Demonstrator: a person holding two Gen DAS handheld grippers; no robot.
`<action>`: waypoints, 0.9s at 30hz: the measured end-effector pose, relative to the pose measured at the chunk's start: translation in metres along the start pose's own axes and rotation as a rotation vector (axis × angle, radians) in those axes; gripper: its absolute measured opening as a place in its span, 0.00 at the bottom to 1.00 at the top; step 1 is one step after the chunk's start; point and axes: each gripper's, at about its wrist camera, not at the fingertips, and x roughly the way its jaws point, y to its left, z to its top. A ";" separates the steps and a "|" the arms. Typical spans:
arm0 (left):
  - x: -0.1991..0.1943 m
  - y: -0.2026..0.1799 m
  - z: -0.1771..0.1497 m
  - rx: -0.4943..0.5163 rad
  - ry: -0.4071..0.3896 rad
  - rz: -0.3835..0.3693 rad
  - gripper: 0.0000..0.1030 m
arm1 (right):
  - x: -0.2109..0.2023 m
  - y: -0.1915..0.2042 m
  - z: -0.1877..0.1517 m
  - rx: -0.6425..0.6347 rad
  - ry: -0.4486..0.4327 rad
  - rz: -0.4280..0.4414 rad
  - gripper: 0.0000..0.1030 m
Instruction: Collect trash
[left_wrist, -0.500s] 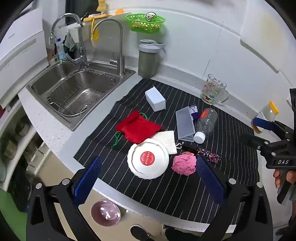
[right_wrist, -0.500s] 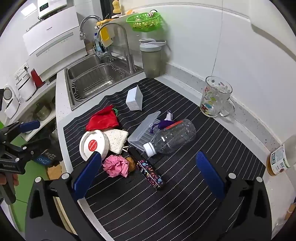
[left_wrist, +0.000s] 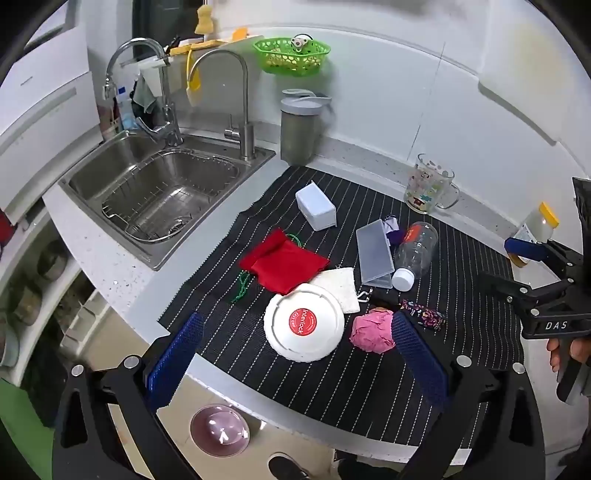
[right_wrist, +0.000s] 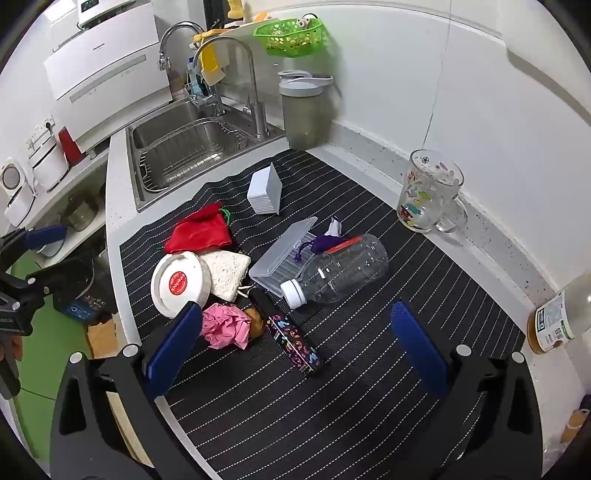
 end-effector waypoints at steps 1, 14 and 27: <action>-0.001 -0.001 0.000 0.002 -0.002 0.000 0.95 | 0.000 0.000 -0.001 -0.004 0.000 0.000 0.97; -0.001 0.006 -0.002 0.010 -0.009 0.003 0.95 | 0.000 0.002 -0.004 -0.001 0.010 0.008 0.97; 0.000 0.010 -0.002 -0.008 -0.008 0.002 0.95 | 0.002 0.001 -0.007 0.003 0.020 0.009 0.97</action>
